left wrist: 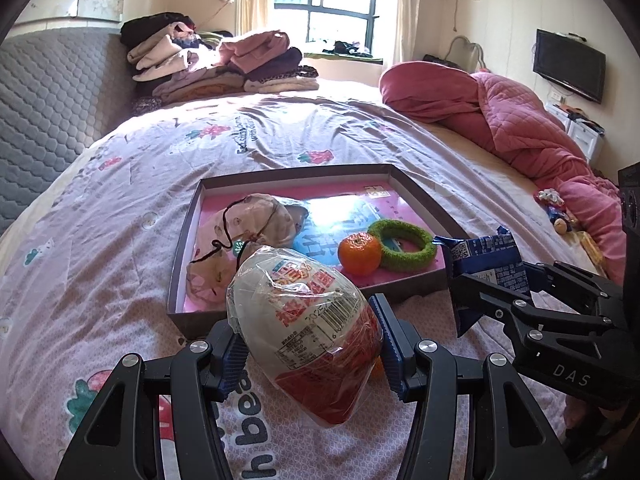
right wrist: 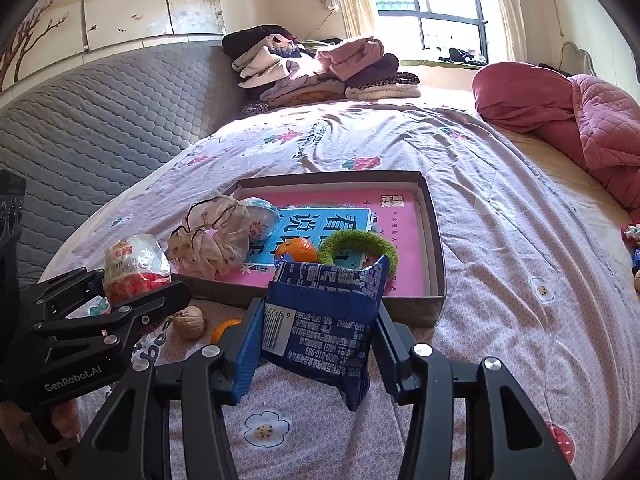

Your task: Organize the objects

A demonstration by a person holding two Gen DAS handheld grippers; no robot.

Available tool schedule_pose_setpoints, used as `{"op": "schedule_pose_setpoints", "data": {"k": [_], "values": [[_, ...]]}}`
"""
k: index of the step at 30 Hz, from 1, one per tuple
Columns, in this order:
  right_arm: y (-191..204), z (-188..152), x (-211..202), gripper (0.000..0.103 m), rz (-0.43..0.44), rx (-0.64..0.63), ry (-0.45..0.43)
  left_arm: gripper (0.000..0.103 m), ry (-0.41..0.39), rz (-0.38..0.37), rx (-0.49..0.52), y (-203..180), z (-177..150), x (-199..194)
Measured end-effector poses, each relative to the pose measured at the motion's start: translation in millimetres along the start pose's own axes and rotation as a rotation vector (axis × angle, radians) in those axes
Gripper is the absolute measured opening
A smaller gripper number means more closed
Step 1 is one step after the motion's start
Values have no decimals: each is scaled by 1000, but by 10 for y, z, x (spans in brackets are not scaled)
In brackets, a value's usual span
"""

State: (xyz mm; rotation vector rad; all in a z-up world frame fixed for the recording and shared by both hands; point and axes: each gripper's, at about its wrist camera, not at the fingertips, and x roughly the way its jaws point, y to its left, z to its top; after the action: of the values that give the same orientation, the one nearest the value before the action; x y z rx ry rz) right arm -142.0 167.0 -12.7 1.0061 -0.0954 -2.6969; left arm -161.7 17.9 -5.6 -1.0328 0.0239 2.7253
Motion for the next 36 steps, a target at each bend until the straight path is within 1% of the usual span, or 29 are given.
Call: {"op": "schedule_pose_setpoints", "data": {"k": [6, 11, 22, 30, 36], "values": [[13, 141, 26, 50, -13, -30, -18, 58, -19, -3, 12, -4, 152, 64], [-51, 238, 66, 50, -21, -24, -26, 58, -22, -7, 14, 3, 222, 150], [-136, 513, 198, 50, -37, -52, -52, 58, -8, -3, 7, 87, 279, 322], [-181, 646, 259, 51, -52, -59, -71, 58, -2, -9, 4, 106, 308, 404], [-171, 684, 319, 51, -57, -81, -75, 58, 1, -13, 6, 111, 336, 479]]}}
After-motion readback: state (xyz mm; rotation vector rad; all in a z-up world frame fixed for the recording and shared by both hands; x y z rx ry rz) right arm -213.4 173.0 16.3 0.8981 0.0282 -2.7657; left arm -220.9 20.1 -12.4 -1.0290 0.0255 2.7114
